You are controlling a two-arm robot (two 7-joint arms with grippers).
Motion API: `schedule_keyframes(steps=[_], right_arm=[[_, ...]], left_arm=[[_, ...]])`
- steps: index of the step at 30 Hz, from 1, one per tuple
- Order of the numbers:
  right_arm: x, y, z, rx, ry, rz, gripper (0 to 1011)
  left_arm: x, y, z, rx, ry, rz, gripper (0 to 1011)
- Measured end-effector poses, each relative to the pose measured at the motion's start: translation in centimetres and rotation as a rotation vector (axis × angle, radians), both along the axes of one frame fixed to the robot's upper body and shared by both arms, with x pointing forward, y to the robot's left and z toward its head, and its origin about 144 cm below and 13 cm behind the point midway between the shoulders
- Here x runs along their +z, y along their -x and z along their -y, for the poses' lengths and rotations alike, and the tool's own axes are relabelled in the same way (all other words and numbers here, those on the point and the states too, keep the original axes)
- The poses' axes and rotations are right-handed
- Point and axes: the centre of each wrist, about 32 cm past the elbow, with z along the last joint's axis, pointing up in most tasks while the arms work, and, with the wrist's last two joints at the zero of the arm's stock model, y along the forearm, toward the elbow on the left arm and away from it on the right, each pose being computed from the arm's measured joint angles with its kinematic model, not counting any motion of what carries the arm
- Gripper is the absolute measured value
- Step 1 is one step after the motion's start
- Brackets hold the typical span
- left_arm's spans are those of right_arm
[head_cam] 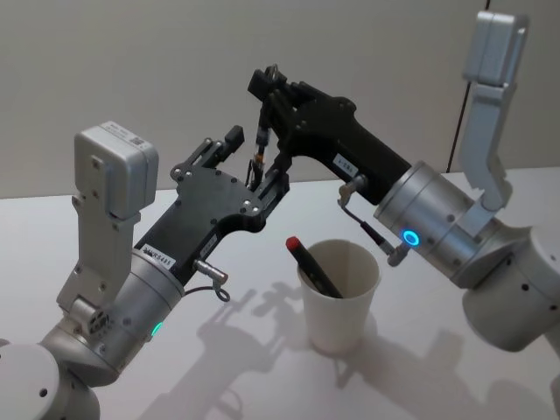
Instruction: Place the pen into the pen holder.
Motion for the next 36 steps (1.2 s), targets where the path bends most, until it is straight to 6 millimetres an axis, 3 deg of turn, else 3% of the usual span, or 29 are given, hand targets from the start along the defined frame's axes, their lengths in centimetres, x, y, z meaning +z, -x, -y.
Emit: schedule_keyframes(steps=[14, 24, 36], right_arm=[[2.3, -0.7, 1.9, -0.077, -0.023, 0.118, 118], [3.6, -0.9, 5.0, -0.197, -0.016, 0.189, 118], [2.9, 0.3, 9.4, -0.326, 0.025, 0.154, 118]], left_arm=[[0.0, 0.0, 0.0, 0.0, 0.0, 0.0, 983], [0.4, 0.0, -0.6, 0.015, -0.018, 0.011, 1001], [3.1, 0.3, -4.0, 0.138, -0.12, 0.073, 1001]])
